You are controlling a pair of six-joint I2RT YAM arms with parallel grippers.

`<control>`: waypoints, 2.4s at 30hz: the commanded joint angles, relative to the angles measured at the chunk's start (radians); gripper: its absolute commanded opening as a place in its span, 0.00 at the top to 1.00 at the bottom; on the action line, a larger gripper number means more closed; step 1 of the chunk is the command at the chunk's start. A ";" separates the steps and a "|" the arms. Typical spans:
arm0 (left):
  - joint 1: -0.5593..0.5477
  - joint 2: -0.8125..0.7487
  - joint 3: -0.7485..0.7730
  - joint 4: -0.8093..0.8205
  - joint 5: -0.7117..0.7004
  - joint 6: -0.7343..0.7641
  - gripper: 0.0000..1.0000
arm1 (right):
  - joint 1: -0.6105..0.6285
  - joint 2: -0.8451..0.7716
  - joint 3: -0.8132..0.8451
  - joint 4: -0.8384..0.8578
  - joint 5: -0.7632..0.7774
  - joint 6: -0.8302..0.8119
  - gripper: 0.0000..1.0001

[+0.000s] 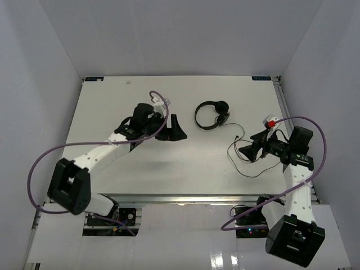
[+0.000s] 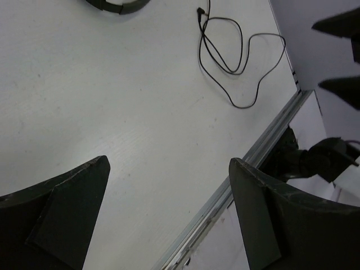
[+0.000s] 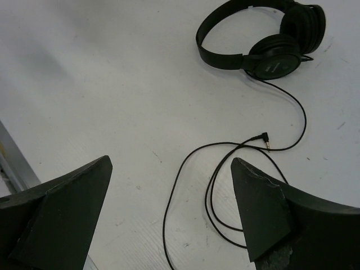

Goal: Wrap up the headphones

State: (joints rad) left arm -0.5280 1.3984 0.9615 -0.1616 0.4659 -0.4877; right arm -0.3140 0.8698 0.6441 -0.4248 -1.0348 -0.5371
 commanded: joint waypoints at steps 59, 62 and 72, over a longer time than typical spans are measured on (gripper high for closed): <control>-0.144 1.210 1.346 -0.560 -0.553 -0.006 0.87 | -0.085 -0.058 -0.063 0.107 -0.118 0.083 0.09; -0.144 1.158 1.278 -0.529 -0.556 -0.019 0.99 | -0.097 -0.067 -0.080 0.103 -0.160 0.062 0.09; -0.140 0.727 0.972 -0.445 -0.577 0.063 1.00 | -0.094 -0.099 0.031 -0.309 -0.163 -0.367 0.10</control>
State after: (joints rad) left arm -0.6567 2.4163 2.0624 -0.6292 -0.1260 -0.4851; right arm -0.4085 0.7718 0.5717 -0.4497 -1.1779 -0.6024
